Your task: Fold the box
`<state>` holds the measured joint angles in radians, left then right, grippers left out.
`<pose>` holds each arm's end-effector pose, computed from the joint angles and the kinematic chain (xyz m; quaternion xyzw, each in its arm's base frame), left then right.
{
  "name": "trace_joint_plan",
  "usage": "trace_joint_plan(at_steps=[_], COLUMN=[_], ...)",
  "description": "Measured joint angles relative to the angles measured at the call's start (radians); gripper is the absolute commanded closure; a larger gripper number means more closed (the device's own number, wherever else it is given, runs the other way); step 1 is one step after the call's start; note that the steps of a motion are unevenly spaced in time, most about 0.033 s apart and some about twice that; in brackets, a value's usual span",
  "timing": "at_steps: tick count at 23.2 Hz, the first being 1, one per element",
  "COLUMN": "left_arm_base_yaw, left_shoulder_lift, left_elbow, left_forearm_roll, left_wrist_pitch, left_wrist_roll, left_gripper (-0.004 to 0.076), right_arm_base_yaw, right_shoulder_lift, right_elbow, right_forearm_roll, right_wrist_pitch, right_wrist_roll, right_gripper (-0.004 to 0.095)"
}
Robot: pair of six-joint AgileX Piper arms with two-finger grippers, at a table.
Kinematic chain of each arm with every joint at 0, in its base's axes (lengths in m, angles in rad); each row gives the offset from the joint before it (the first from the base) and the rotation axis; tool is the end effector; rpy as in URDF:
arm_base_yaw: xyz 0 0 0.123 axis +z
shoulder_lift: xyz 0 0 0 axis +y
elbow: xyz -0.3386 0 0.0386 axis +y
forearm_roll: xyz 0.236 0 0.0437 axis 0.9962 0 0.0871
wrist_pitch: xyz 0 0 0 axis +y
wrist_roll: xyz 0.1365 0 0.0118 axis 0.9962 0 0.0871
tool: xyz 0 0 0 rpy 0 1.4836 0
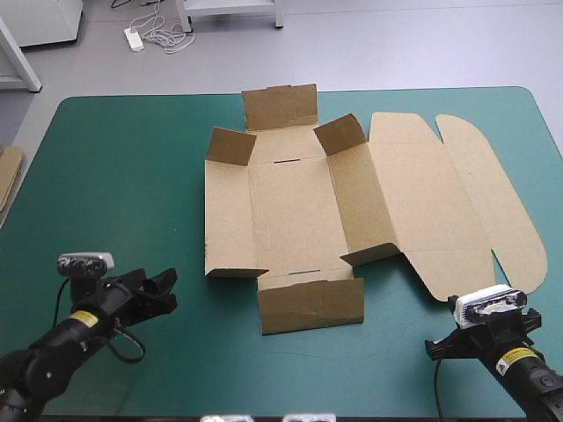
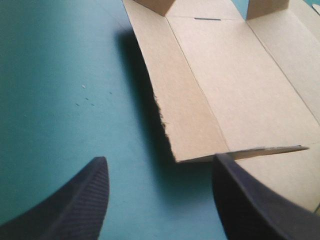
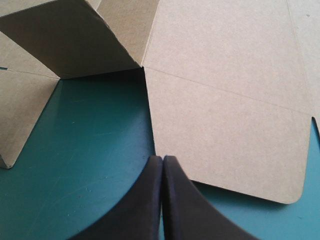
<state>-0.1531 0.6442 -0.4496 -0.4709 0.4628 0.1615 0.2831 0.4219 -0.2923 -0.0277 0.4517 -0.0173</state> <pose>0.1029 -0.0440 0.2870 0.0021 0.8636 -0.1896 0.4673 0.0649 0.0172 0.2446 -0.1360 0.8477 0.0565 0.5097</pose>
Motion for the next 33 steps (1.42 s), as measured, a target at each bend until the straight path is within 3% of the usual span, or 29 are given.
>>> trace_joint_plan(at_steps=[8,13,16,27,33], left_arm_base_yaw=[0.0,0.122,0.26,0.313,0.21], left_shoulder_lift=[0.36,0.554,0.658,0.916,1.01], left_elbow=[-0.333,-0.42,-0.402,-0.393,-0.393], left_forearm_roll=[-0.08,-0.341,-0.556,-0.649,-0.721], left_wrist_pitch=[0.236,0.361,0.449,0.46,0.433], left_wrist_roll=[0.013,0.196,0.416,0.676,0.754], left_gripper=[0.0279,0.0279,0.0279,0.0279,0.0281], right_arm_base_yaw=[0.0,0.0,0.0,0.0,0.0], right_shoulder_lift=[0.0,0.0,0.0,0.0,0.0], right_elbow=[0.0,0.0,0.0,0.0,0.0], right_forearm_roll=[0.011,0.028,0.036,0.041,0.041], right_wrist_pitch=[-0.022,-0.031,-0.033,-0.04,-0.046], right_wrist_roll=[0.0,0.0,0.0,0.001,0.001], right_gripper=[0.0927,0.0927,0.0927,0.0927,0.0927])
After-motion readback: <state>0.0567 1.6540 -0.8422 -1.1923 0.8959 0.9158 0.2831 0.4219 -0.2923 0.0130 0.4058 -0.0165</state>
